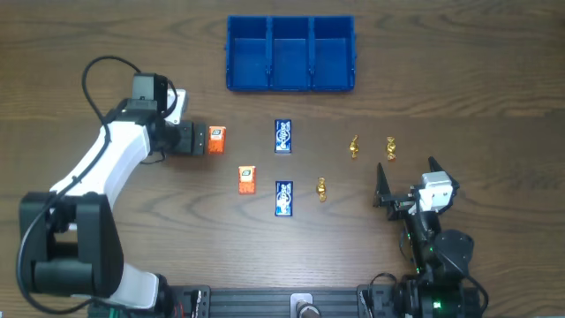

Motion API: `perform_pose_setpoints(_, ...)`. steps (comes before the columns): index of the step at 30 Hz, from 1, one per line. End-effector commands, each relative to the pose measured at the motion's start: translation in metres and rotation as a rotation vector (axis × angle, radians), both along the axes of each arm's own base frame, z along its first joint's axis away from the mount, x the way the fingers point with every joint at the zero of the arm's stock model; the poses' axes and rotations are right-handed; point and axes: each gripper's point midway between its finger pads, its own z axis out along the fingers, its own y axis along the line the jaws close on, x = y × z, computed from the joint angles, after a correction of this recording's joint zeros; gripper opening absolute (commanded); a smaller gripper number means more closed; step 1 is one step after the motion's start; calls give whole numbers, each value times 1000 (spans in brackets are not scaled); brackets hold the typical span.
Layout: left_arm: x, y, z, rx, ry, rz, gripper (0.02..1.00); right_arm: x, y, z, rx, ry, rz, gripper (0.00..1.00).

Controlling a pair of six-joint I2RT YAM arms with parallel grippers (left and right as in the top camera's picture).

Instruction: Sort Candies Into Trays

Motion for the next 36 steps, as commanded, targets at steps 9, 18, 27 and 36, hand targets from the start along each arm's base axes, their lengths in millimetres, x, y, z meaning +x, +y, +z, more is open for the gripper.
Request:
perform_pose_setpoints(9, 6, 11, -35, 71, 48, 4, 991, 0, 3, -2, -12, 2, 13, 1000)
perform_pose_setpoints(18, 12, 20, -37, 113, 30, 42, 759, 0, 3, -2, -12, 2, 13, 1000)
perform_pose_setpoints(27, 14, 17, -41, 96, 28, 55, 560, 0, 3, -2, -12, 2, 13, 1000)
perform_pose_setpoints(36, 16, 13, -38, 61, 19, 87, 303, 0, 3, -2, -12, 2, 13, 1000)
